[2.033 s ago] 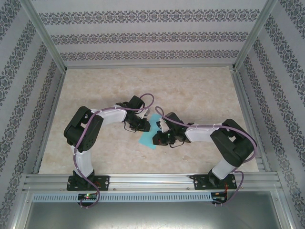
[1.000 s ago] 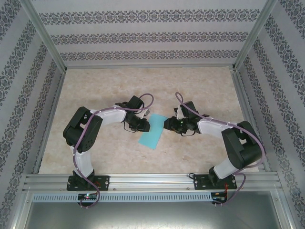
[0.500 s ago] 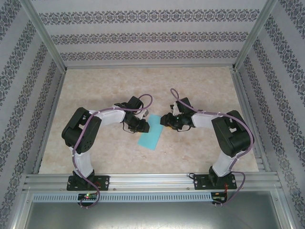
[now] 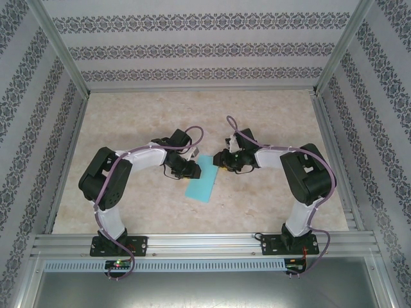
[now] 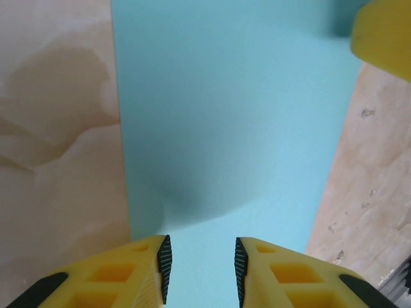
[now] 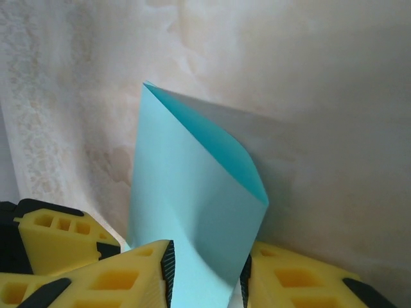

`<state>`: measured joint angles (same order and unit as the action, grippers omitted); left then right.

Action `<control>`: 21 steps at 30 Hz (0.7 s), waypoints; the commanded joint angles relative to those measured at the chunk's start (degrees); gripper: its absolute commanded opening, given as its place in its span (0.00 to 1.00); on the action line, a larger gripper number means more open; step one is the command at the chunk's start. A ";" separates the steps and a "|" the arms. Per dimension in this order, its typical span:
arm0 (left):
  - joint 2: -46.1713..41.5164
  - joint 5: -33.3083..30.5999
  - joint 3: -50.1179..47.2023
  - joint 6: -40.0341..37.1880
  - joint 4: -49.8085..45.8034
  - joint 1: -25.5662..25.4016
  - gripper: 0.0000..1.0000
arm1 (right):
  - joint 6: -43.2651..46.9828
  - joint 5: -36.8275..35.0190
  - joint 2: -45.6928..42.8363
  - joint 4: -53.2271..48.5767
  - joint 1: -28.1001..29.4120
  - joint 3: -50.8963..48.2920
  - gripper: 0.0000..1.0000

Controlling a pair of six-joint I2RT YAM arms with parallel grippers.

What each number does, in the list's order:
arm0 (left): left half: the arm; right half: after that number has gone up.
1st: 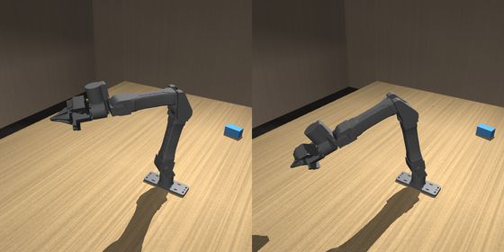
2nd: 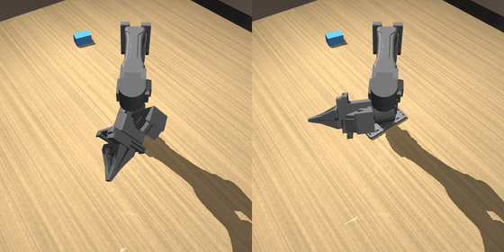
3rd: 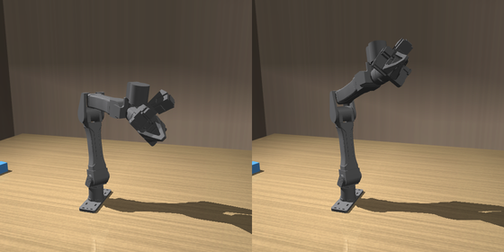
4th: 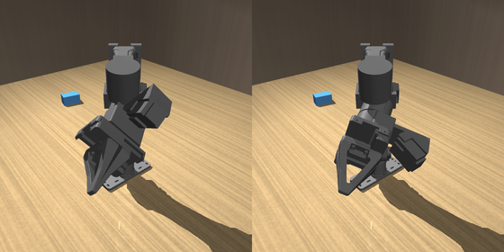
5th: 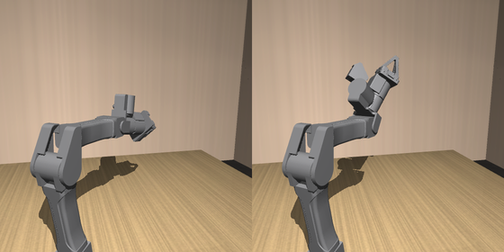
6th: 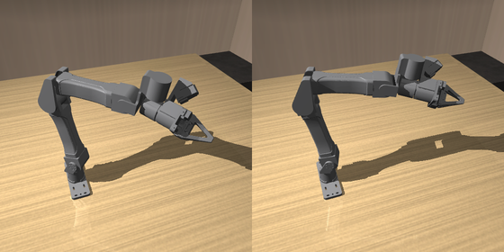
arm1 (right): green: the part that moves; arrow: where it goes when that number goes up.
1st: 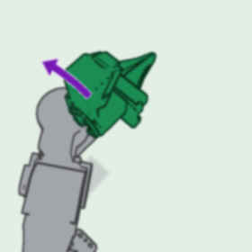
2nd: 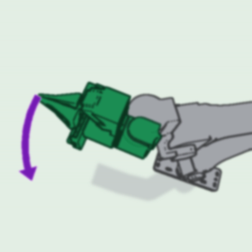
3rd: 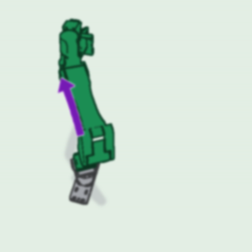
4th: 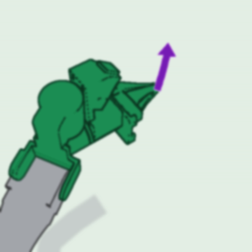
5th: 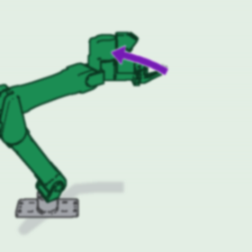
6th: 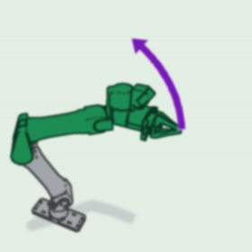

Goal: Fold a paper plane with a square sheet of paper (pick it up from the middle)
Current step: First fold in half a square sheet of paper at the center of the table.

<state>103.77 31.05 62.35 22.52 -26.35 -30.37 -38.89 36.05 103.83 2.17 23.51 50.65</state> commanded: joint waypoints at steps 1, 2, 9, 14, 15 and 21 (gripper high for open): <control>-2.66 -0.30 -0.74 0.73 -2.22 0.17 0.37 | 0.74 2.57 1.76 1.26 0.57 2.83 0.31; -2.94 -0.37 -0.78 0.78 -2.28 0.19 0.38 | 0.84 2.77 2.19 1.17 0.66 3.39 0.29; -5.51 -3.23 -1.80 0.77 -3.34 0.37 0.46 | 3.91 4.57 5.15 -1.50 0.84 7.65 0.17; -7.88 -5.49 -3.40 1.78 -2.94 0.77 0.53 | 5.88 7.27 7.36 -3.48 1.01 11.87 0.08; -8.40 -5.89 -3.77 2.06 -2.79 0.92 0.54 | 6.06 7.98 7.77 -3.60 1.04 12.60 0.08; -11.03 -6.23 -5.60 3.69 -0.93 1.54 0.56 | 6.93 13.03 11.49 -4.08 1.53 17.37 0.07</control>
<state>94.83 25.80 57.82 24.51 -27.44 -29.58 -34.04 44.56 113.16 -1.04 24.01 65.47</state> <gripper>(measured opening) 0.561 0.073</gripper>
